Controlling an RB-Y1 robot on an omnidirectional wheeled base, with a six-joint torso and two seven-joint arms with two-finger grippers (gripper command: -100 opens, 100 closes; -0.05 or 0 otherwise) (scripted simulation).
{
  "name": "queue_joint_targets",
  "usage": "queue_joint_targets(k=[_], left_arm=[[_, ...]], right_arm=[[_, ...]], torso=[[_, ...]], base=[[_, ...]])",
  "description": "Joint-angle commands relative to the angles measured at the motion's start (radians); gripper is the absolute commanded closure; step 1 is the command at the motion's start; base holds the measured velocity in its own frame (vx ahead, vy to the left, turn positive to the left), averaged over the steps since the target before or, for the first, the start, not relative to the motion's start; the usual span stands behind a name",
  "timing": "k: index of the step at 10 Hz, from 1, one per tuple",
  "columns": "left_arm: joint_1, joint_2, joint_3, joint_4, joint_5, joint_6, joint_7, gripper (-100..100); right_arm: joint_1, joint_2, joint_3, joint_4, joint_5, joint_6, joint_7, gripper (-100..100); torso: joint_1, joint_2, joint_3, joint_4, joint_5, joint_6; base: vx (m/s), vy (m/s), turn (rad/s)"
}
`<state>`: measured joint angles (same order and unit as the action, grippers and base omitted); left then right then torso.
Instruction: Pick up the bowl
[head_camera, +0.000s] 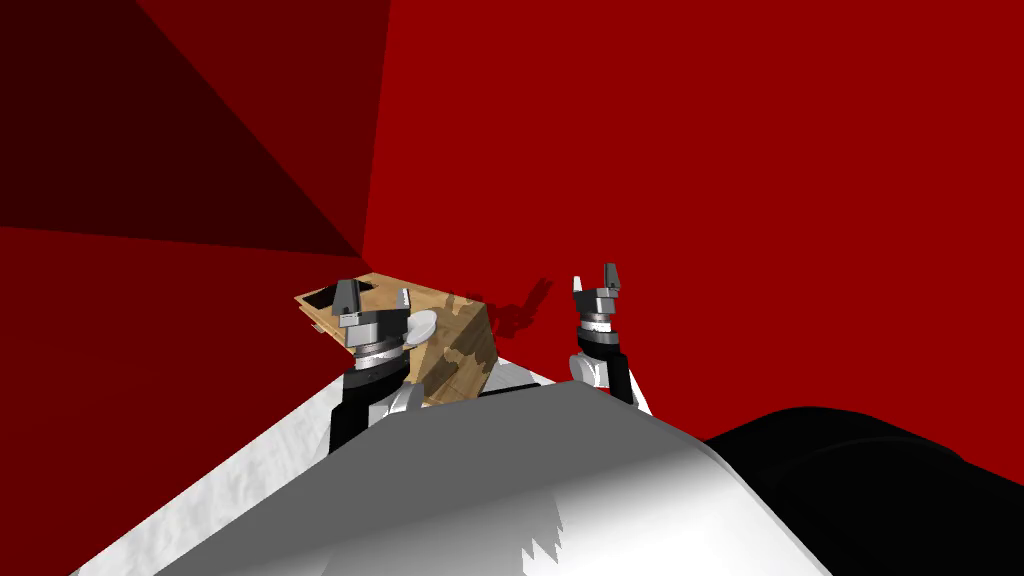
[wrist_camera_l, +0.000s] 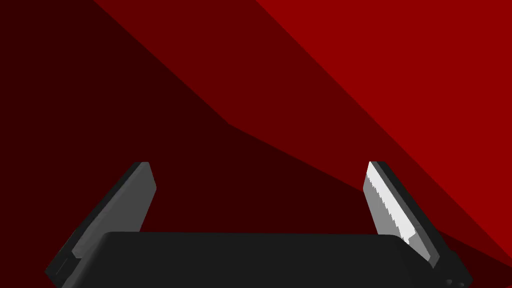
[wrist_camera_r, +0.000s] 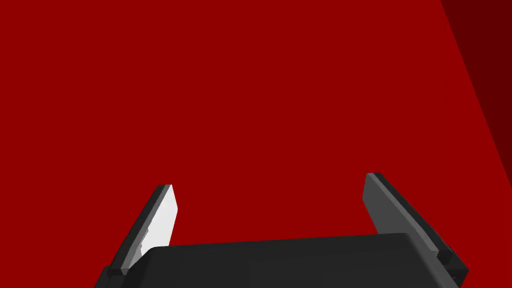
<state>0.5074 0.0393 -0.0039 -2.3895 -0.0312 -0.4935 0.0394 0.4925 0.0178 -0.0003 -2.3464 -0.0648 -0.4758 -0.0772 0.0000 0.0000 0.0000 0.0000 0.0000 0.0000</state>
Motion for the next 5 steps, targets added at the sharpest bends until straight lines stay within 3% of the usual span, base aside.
queue_joint_targets(k=[1,5], left_arm=[[-0.022,0.032,0.002,0.019,-0.005,0.012,0.009,-100],[-0.103,0.083,0.006,0.087,-0.021,0.064,0.041,-100]], right_arm=[[0.0,0.0,0.0,0.0,0.0,0.0,0.0,0],[0.0,0.0,0.0,0.0,0.0,0.0,0.0,0]], torso=[[0.0,0.0,0.0,0.0,0.0,0.0],[-0.003,0.008,0.005,0.002,-0.001,0.0]], base=[[-0.054,-0.032,0.074],[-0.125,-0.054,0.103]])
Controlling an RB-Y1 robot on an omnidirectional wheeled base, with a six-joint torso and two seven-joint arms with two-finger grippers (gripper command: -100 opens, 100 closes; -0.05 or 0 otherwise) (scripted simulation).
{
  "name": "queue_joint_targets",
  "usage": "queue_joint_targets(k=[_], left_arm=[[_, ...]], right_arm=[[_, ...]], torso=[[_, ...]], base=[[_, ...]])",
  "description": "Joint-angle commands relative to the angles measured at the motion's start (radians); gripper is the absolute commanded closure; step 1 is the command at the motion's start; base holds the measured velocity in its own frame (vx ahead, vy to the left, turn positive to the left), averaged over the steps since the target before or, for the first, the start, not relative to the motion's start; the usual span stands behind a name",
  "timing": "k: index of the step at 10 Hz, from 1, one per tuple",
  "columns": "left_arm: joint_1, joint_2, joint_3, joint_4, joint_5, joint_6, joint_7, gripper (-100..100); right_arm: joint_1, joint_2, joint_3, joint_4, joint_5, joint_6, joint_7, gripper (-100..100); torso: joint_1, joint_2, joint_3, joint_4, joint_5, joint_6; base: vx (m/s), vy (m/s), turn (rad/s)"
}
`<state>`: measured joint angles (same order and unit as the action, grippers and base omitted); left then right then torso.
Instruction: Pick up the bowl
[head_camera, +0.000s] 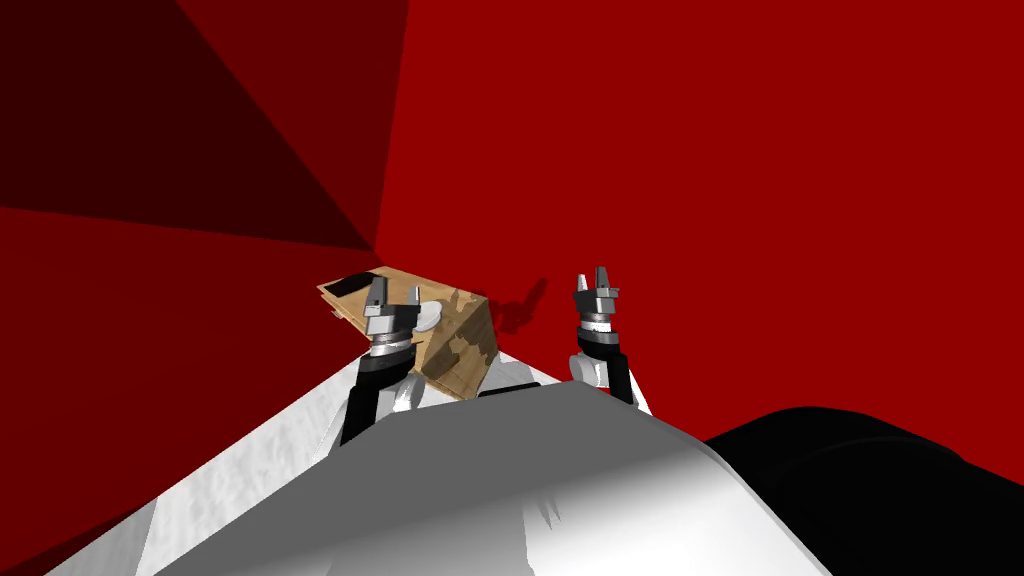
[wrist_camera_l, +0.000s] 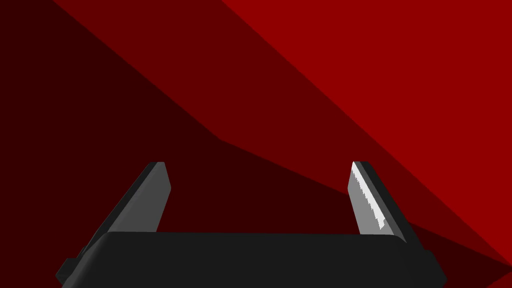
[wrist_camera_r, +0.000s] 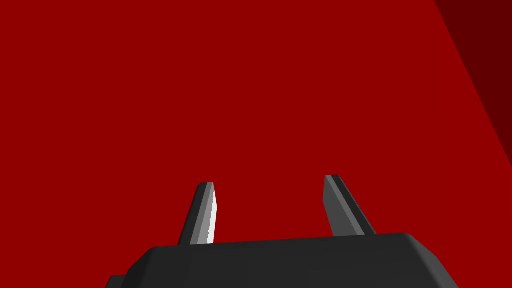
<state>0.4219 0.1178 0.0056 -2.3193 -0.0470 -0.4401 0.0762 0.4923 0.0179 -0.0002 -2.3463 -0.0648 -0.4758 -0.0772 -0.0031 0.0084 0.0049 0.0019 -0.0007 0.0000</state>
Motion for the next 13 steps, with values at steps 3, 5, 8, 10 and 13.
queue_joint_targets(k=[3,5,8,10,13], left_arm=[[-0.104,0.034,-0.001,0.092,-0.018,0.08,0.038,-100],[-0.15,0.042,0.0,0.122,-0.021,0.109,0.05,-100],[-0.231,0.055,0.0,0.186,-0.026,0.178,0.077,-100],[-0.3,0.066,-0.002,0.256,-0.028,0.245,0.103,-100],[-0.368,0.07,-0.004,0.297,-0.027,0.305,0.116,-100]], right_arm=[[0.0,0.0,0.0,0.0,0.0,0.0,0.0,0],[0.0,0.0,0.0,0.0,0.0,0.0,0.0,0],[0.0,0.0,0.0,0.0,0.0,0.0,0.0,0],[0.0,0.0,0.0,0.0,0.0,0.0,0.0,0],[0.0,0.0,0.0,0.0,0.0,0.0,0.0,0]], torso=[[-0.002,0.003,0.002,0.001,0.0,0.0],[0.0,0.0,0.0,0.0,0.0,0.0],[-0.001,0.003,0.002,0.001,0.0,0.0],[0.001,-0.002,-0.001,0.0,0.0,0.0],[0.002,-0.002,-0.001,0.0,0.0,0.0]], base=[[-0.173,-0.068,0.147],[-0.114,-0.026,0.05],[-0.164,-0.039,0.14],[-0.117,0.001,0.139],[-0.101,0.001,0.073]])
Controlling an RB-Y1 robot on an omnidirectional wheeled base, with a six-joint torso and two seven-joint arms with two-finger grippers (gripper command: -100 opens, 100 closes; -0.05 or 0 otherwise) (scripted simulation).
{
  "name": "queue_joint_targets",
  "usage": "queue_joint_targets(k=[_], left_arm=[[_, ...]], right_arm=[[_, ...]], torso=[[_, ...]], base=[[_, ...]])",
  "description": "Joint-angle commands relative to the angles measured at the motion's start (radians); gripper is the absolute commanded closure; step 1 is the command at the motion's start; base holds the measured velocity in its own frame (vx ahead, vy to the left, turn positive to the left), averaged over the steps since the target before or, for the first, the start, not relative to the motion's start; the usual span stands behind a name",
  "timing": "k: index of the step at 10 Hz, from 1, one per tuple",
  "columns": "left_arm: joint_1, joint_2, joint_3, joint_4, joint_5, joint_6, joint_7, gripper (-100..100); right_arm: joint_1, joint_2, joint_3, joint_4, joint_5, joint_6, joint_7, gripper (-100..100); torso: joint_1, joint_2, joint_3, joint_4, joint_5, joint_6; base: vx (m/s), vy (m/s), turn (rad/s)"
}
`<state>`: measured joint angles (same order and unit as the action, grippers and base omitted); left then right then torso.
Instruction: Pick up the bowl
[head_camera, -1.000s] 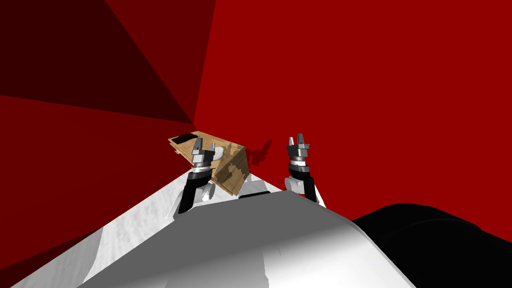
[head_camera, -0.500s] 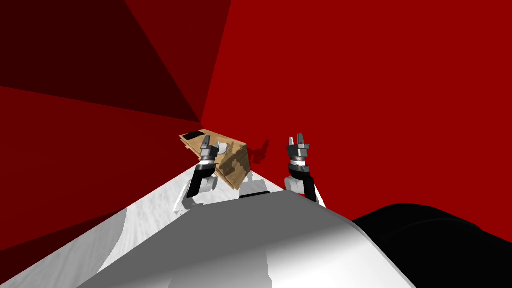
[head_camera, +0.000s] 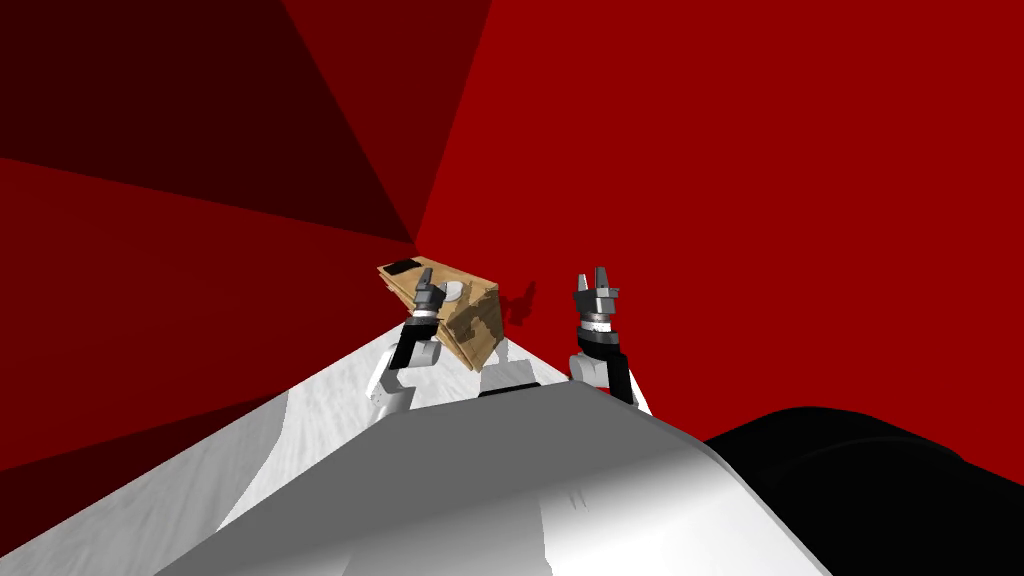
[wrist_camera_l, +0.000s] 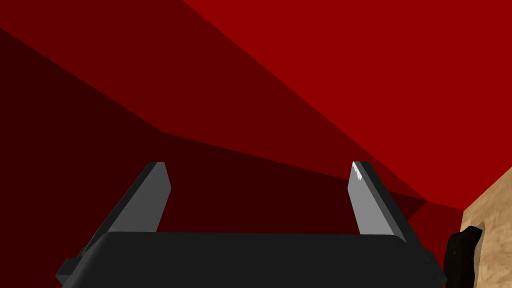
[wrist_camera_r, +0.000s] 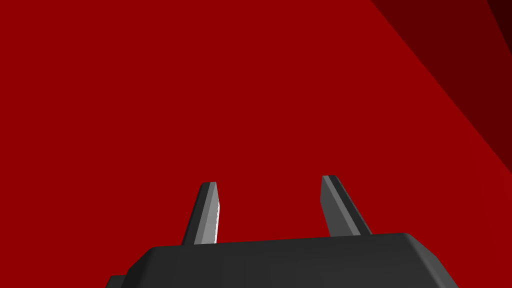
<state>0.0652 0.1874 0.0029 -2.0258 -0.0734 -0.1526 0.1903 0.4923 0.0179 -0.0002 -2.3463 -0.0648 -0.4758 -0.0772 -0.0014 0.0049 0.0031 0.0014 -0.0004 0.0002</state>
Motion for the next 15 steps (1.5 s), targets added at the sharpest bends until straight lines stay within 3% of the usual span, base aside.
queue_joint_targets(k=[1,2,5,6,9,11,12,13,14,15], left_arm=[[-0.05,0.004,-0.003,0.044,0.002,0.05,0.014,-100],[-0.061,0.004,-0.003,0.044,0.002,0.067,0.014,-100],[-0.147,0.01,-0.01,0.131,0.012,0.149,0.036,-100],[-0.163,0.01,-0.01,0.131,0.012,0.177,0.036,-100],[-0.256,0.013,-0.02,0.222,0.029,0.262,0.056,-100],[-0.268,0.013,-0.02,0.222,0.029,0.301,0.056,-100],[-0.316,0.014,-0.026,0.268,0.04,0.34,0.064,-100],[-0.322,0.014,-0.026,0.268,0.04,0.364,0.064,-100],[-0.361,0.014,-0.033,0.312,0.053,0.392,0.071,-100],[-0.376,0.014,-0.033,0.315,0.053,0.42,0.071,-100]], right_arm=[[0.0,0.0,0.0,0.0,0.0,0.0,0.0,0],[0.0,0.0,0.0,0.0,0.0,0.0,0.0,0],[0.0,0.0,0.0,0.0,0.0,0.0,0.0,0],[0.0,0.0,0.0,0.0,0.0,0.0,0.0,0],[0.0,0.0,0.0,0.0,0.0,0.0,0.0,0],[0.0,0.0,0.0,0.0,0.0,0.0,0.0,0],[0.0,0.0,0.0,0.0,0.0,0.0,0.0,0],[0.0,0.0,0.0,0.0,0.0,0.0,0.0,0],[0.0,0.0,0.0,0.0,0.0,0.0,0.0,0],[0.0,0.0,0.0,0.0,0.0,0.0,0.0,0]], torso=[[0.0,0.0,0.0,0.0,0.0,0.0],[0.0,0.0,0.0,0.0,0.0,0.0],[0.001,-0.001,-0.001,0.0,0.0,0.0],[0.001,-0.001,-0.001,0.0,0.0,0.0],[0.002,-0.003,-0.002,-0.001,0.001,0.0],[0.003,-0.003,-0.002,-0.001,0.001,0.0],[0.001,-0.004,-0.003,-0.001,0.0,0.0],[0.002,-0.005,-0.003,-0.001,0.0,0.0],[0.002,-0.005,-0.003,-0.001,0.001,0.0],[0.004,-0.004,-0.003,-0.001,0.001,0.0]], base=[[-0.083,0.008,0.107],[-0.069,0.012,0.061],[-0.073,0.021,0.09],[-0.054,0.037,0.053],[-0.051,0.05,0.083],[-0.023,0.032,0.017],[-0.013,0.043,0.108],[-0.019,0.043,0.042],[-0.027,0.07,0.091],[-0.013,0.064,0.029]])
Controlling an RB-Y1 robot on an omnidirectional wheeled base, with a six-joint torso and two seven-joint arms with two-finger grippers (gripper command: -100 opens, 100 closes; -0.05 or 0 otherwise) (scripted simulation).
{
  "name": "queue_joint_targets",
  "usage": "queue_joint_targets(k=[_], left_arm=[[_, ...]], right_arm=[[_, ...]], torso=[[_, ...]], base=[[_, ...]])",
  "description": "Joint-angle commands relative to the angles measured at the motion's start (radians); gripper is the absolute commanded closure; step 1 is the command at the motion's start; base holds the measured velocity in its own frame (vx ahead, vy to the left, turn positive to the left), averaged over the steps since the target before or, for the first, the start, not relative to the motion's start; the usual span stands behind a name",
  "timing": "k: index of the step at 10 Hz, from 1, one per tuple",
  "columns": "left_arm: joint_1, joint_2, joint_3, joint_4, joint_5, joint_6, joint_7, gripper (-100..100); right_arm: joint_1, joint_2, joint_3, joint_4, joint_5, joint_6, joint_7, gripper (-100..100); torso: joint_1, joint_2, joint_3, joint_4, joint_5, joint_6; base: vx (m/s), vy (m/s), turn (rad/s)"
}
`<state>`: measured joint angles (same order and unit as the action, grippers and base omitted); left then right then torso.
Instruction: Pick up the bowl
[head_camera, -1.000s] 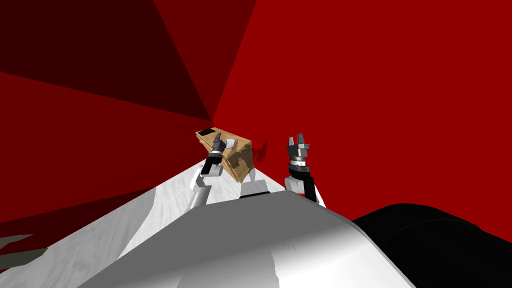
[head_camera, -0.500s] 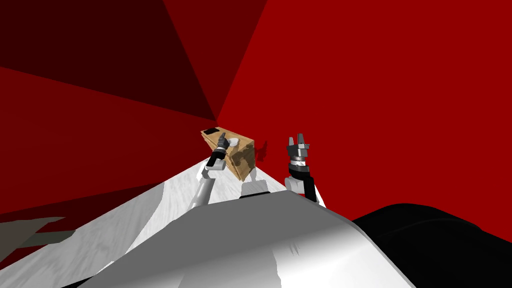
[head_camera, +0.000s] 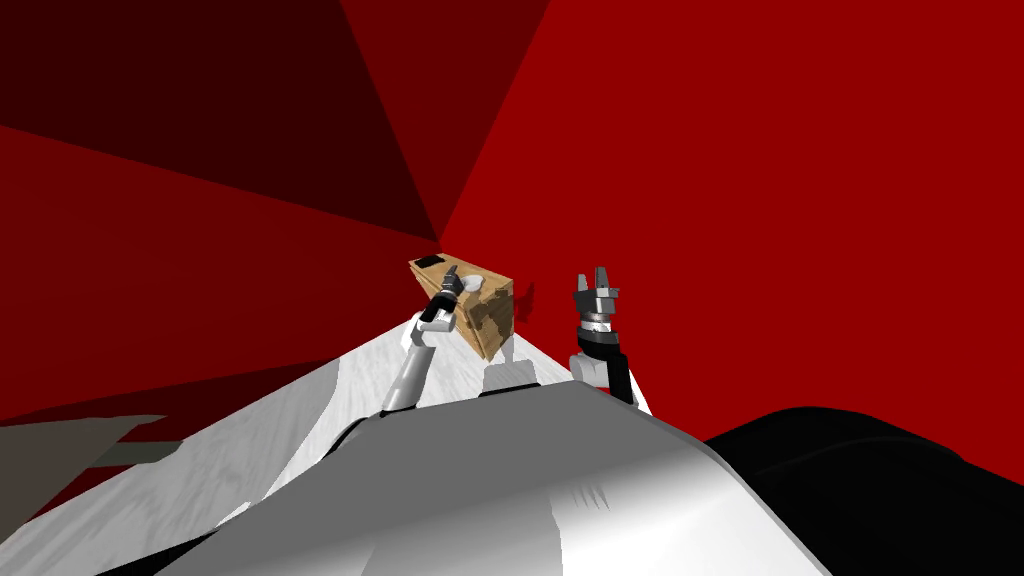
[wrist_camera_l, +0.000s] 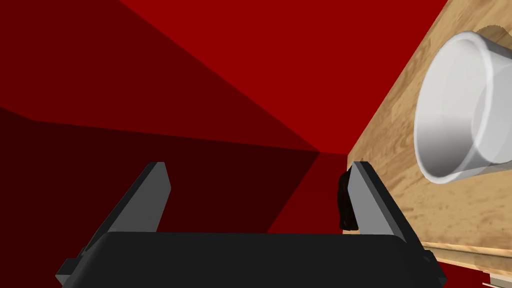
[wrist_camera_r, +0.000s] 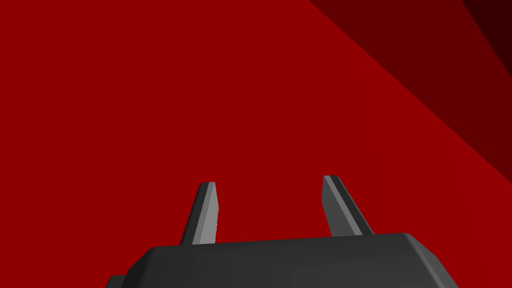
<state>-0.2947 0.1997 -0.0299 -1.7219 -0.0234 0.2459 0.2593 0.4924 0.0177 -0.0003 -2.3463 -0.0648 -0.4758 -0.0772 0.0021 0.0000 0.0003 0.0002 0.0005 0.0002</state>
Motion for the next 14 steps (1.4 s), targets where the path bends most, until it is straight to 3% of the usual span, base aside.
queue_joint_targets(k=[1,2,4,5,7,8,10,11,13,14], left_arm=[[-0.016,0.002,0.0,0.011,0.003,0.041,0.002,-100],[-0.062,0.002,-0.008,0.058,0.018,0.075,0.008,-100],[-0.071,0.002,-0.008,0.058,0.018,0.114,0.008,-100],[-0.119,0.001,-0.017,0.105,0.035,0.147,0.013,-100],[-0.125,0.001,-0.017,0.105,0.035,0.189,0.013,-100],[-0.175,-0.001,-0.026,0.151,0.053,0.224,0.017,-100],[-0.178,-0.001,-0.026,0.151,0.053,0.266,0.017,-100],[-0.226,-0.003,-0.036,0.197,0.073,0.299,0.02,-100],[-0.23,-0.003,-0.036,0.197,0.073,0.344,0.02,-100],[-0.28,-0.006,-0.046,0.243,0.093,0.381,0.022,-100]], right_arm=[[0.0,0.0,0.0,0.0,0.0,0.0,0.0,0],[0.0,0.0,0.0,0.0,0.0,0.0,0.0,0],[0.0,0.0,0.0,0.0,0.0,0.0,0.0,0],[0.0,0.0,0.0,0.0,0.0,0.0,0.0,0],[0.0,0.0,0.0,0.0,0.0,0.0,0.0,0],[0.0,0.0,0.0,0.0,0.0,0.0,0.0,0],[0.0,0.0,0.0,0.0,0.0,0.0,0.0,0],[0.0,0.0,0.0,0.0,0.0,0.0,0.0,0],[0.0,0.0,0.0,0.0,0.0,0.0,0.0,0],[0.0,0.0,0.0,0.0,0.0,0.0,0.0,0]], torso=[[0.0,0.0,0.0,0.0,0.0,0.0],[-0.002,-0.001,0.0,0.0,0.0,0.0],[0.0,-0.001,-0.001,0.0,0.0,0.0],[-0.002,-0.001,-0.001,0.0,0.0,0.0],[0.0,-0.002,-0.001,-0.001,0.0,0.0],[-0.002,-0.001,-0.001,-0.001,0.0,0.0],[0.0,-0.002,-0.002,-0.001,0.0,0.0],[-0.002,-0.002,-0.001,-0.001,0.0,0.0],[0.0,-0.004,-0.002,-0.001,0.0,0.0],[-0.002,-0.002,-0.001,-0.001,0.0,0.0]], base=[[0.002,0.028,-0.018],[-0.004,0.056,0.078],[0.006,0.043,0.019],[0.024,0.062,0.074],[0.015,0.047,0.01],[0.024,0.07,0.085],[0.019,0.047,0.001],[0.04,0.064,0.057],[0.032,0.052,0.007],[0.033,0.06,0.045]])
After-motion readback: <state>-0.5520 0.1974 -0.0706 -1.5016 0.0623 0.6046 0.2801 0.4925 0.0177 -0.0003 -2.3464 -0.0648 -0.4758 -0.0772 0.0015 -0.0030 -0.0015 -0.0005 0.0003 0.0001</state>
